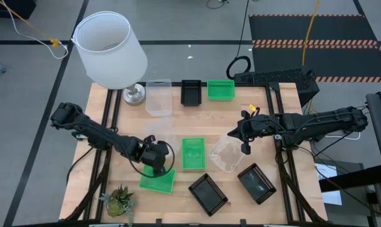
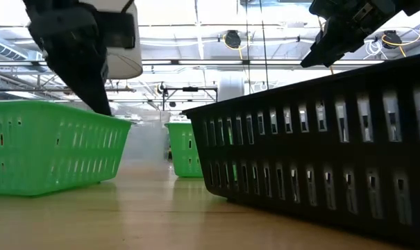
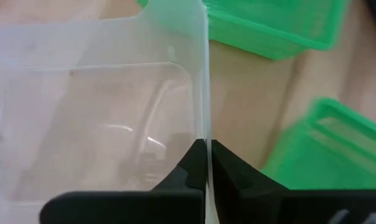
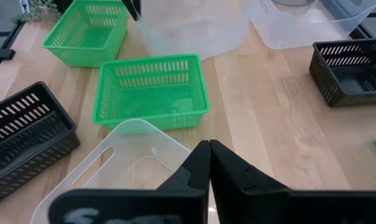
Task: Stack baskets by color
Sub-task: Stack the bottom left transparent bin on the top transparent bin
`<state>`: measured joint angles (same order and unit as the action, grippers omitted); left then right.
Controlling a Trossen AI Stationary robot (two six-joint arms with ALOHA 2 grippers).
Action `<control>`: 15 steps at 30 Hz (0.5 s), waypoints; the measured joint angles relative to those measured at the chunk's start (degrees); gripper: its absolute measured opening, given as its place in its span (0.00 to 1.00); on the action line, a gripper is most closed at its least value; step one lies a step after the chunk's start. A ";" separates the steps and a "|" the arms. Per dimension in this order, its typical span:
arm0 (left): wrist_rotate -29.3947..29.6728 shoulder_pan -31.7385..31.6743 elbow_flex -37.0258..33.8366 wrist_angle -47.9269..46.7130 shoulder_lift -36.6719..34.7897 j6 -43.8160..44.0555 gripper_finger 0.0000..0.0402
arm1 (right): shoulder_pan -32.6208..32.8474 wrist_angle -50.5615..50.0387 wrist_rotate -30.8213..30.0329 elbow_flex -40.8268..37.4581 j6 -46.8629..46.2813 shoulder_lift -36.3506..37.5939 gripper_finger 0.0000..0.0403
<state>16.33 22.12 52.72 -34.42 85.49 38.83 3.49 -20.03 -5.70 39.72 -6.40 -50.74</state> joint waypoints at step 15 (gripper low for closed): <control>8.75 4.31 17.49 -27.27 0.00 -23.89 0.01 | 0.00 0.01 0.00 0.00 0.00 0.00 0.00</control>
<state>25.08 26.42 70.21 -61.69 85.49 14.94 3.49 -20.03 -5.69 39.72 -6.39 -50.74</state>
